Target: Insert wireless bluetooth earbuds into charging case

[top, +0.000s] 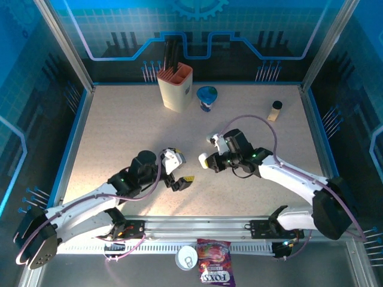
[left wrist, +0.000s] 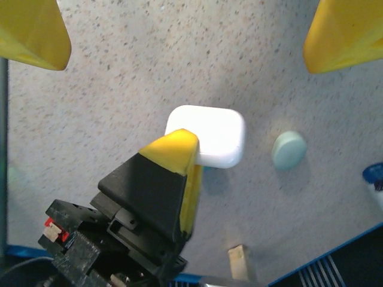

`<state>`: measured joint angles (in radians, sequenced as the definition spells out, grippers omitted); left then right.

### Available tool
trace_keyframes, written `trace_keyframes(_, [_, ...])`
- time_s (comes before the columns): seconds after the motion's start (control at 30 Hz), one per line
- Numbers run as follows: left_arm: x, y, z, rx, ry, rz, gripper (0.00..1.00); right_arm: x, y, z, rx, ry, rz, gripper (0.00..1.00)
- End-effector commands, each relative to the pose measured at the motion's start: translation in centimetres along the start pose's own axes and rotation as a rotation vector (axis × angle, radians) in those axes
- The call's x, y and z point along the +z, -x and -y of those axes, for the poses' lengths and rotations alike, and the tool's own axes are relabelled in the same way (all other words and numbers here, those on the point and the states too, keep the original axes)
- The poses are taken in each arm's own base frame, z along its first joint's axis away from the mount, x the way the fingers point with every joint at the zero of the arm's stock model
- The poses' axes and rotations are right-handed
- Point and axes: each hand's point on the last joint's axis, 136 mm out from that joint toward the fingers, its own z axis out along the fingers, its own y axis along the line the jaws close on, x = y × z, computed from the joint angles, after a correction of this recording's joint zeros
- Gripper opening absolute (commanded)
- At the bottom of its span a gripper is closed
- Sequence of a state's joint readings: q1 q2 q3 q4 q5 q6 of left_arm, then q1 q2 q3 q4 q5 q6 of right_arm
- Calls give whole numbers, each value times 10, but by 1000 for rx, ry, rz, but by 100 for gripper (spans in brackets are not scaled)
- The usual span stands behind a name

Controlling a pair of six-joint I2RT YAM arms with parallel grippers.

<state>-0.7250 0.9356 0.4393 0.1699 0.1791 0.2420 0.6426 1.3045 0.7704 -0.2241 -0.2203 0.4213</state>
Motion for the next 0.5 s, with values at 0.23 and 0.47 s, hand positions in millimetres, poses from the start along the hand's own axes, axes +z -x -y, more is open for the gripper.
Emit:
trace_keyframes(0.23, [1,-10,-5,-3,34,1,99,54,-23,21,277,46,-37,6])
trace_keyframes(0.47, [7,-13,-14,-66,75,-12,99,51,-17,35,190,-24,-70,36])
